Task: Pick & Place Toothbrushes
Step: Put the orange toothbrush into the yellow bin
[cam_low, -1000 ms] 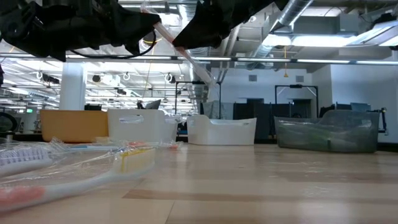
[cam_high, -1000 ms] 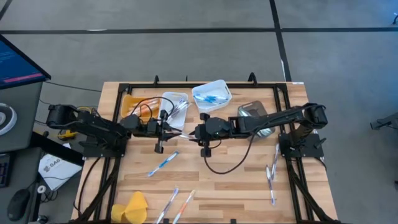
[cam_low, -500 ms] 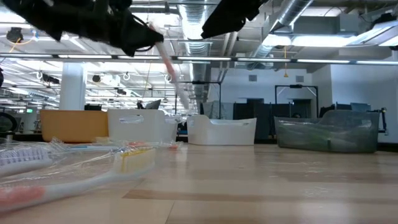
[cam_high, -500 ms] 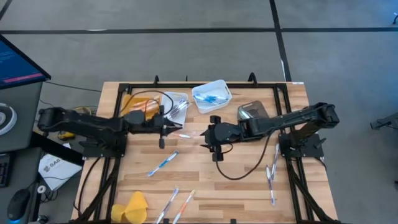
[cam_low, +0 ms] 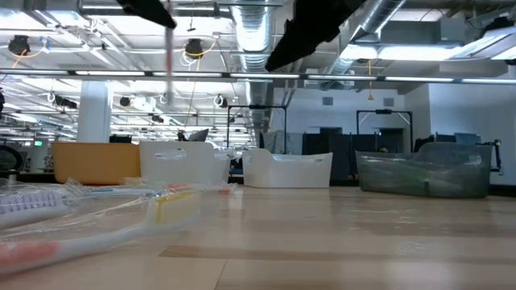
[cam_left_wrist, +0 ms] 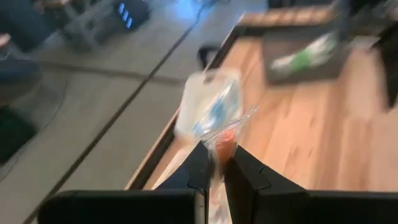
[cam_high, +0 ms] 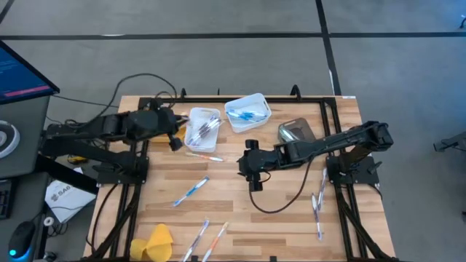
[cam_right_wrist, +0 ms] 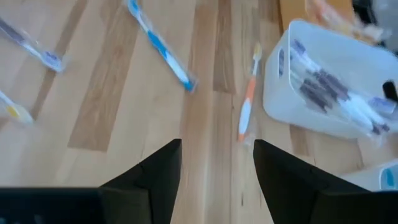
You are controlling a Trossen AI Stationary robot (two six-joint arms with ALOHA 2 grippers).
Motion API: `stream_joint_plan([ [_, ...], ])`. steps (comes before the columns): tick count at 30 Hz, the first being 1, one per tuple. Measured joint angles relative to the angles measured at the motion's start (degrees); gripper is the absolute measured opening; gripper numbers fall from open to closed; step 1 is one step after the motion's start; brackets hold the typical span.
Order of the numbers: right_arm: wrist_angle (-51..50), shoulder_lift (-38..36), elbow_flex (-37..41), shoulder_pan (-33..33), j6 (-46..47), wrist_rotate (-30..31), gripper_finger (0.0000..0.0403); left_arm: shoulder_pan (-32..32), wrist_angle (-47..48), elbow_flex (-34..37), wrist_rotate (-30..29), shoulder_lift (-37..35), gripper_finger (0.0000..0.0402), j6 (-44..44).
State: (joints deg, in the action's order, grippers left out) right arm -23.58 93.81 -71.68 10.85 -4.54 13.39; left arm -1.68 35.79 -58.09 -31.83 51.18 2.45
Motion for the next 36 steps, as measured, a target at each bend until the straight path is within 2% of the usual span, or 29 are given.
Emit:
stream_joint_plan([
  [3,0.0,0.3,-0.1,0.0,0.0,0.0,0.0195,-0.8,12.0,-5.4,-2.3,2.4,0.0017,-3.4],
  [10,0.9,0.4,-0.1,-0.2,-0.4,0.0,0.0195,-6.5,32.8,-14.2,-2.4,11.4,0.0017,-8.9],
  [15,1.6,0.4,-0.1,-0.1,-0.5,0.0,0.0192,-12.8,41.7,-16.9,1.6,18.7,0.0017,-8.4],
  [20,1.6,0.4,-0.1,-0.1,-0.5,0.0,0.0194,-20.8,42.7,-17.3,8.1,23.1,0.0019,-2.1],
  [28,1.3,0.4,-0.1,-0.1,-0.5,0.0,0.0190,-31.5,39.3,-17.3,12.0,26.7,0.0017,3.8],
  [31,1.7,0.3,0.2,-0.1,-0.5,0.0,0.0187,-33.8,36.7,-16.5,15.5,26.7,0.0018,4.9],
  [36,2.9,0.3,2.4,-0.4,-0.5,0.0,0.0187,-34.8,35.1,-13.9,15.8,26.4,0.0017,5.5],
])
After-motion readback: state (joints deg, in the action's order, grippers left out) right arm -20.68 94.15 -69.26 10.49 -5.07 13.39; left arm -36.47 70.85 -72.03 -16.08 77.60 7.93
